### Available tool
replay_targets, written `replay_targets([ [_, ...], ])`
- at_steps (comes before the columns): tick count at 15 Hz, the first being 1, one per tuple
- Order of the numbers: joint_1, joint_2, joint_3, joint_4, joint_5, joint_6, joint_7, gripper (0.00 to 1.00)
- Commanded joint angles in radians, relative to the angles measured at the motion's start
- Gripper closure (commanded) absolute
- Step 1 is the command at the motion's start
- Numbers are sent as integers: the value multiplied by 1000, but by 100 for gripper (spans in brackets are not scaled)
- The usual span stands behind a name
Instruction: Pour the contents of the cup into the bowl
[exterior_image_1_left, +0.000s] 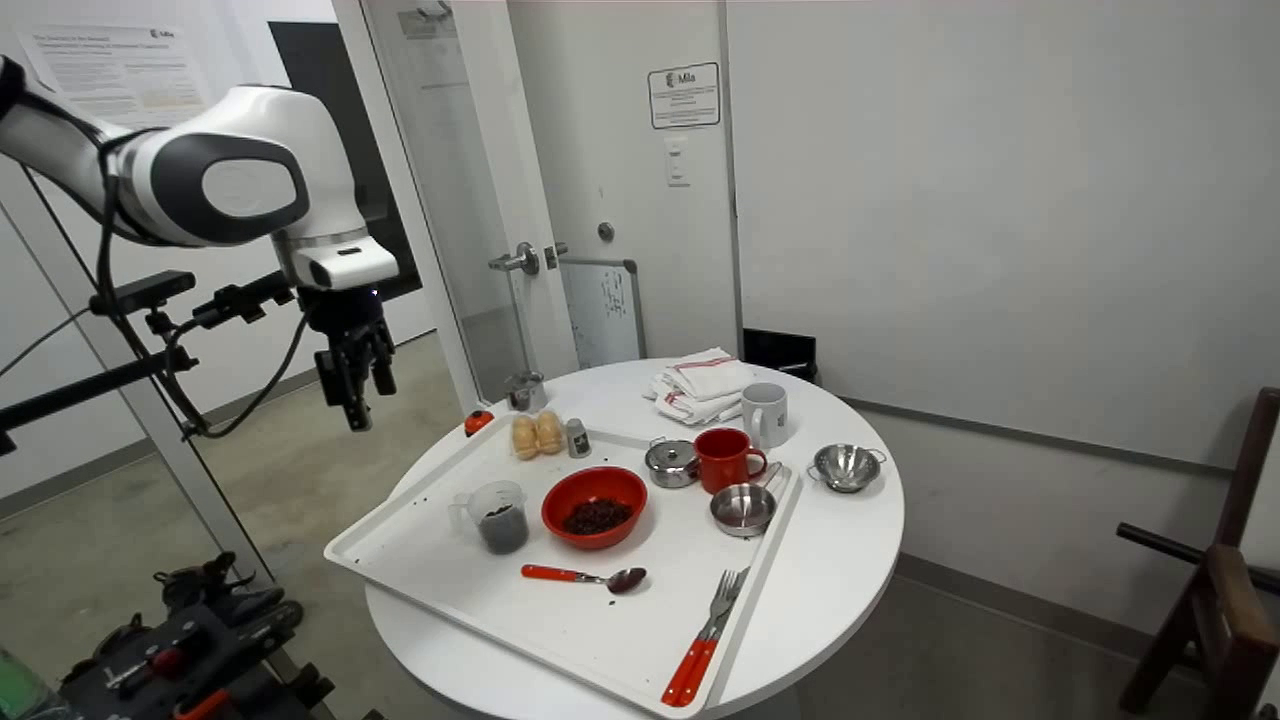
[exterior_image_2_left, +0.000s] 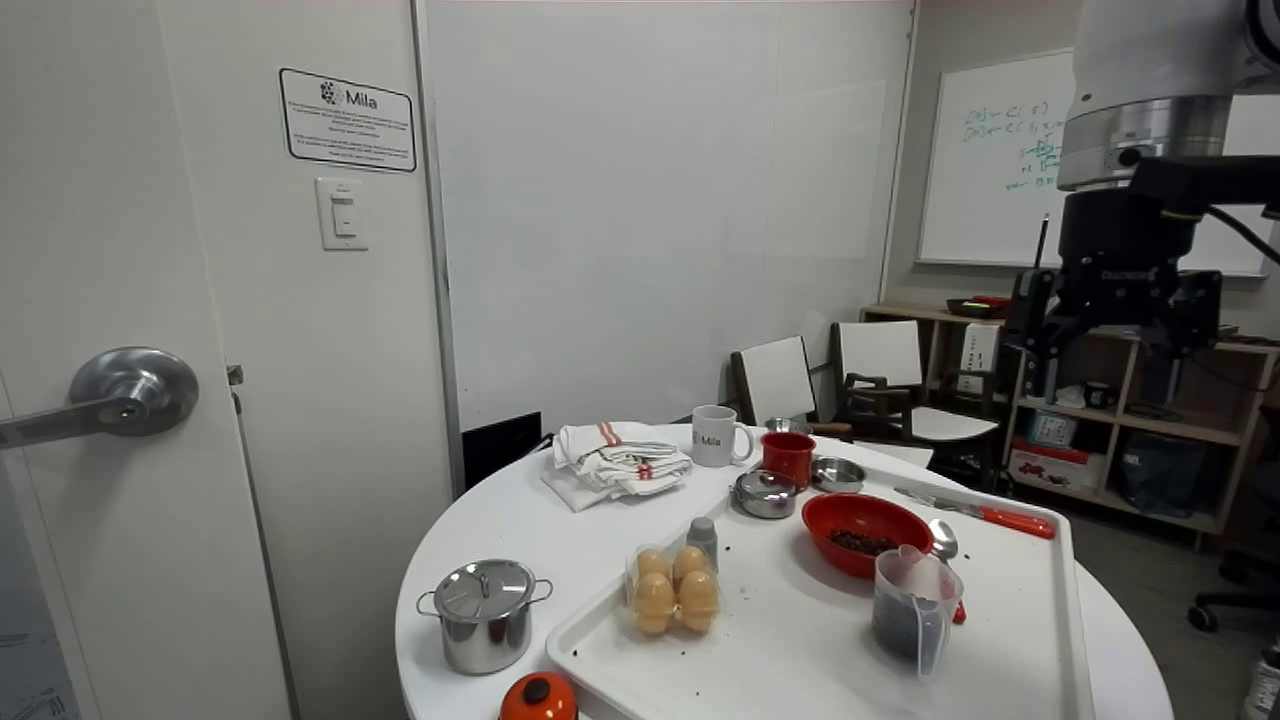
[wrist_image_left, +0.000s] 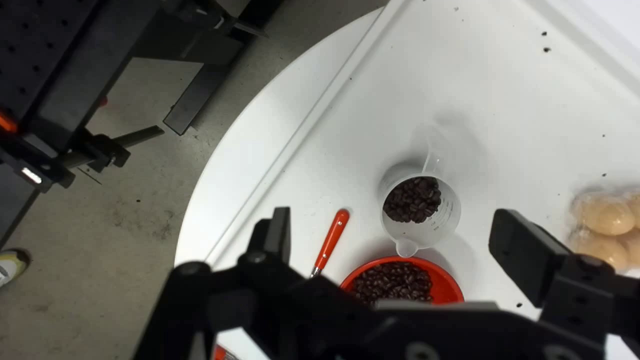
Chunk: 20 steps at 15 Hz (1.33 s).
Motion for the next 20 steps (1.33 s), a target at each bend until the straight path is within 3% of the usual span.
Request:
replay_targets([
  [1, 3, 123, -5, 54, -26, 87, 152, 0],
  [7, 55, 297, -29, 134, -105, 145, 277, 0],
  [11, 104, 398, -60, 204, -133, 125, 240, 0],
  [16, 179, 481, -116, 245, -250, 229, 277, 0],
  [19, 210, 527, -145, 262, -239, 311, 302, 0],
  [20, 202, 522, -133, 263, -180, 300, 269, 0],
])
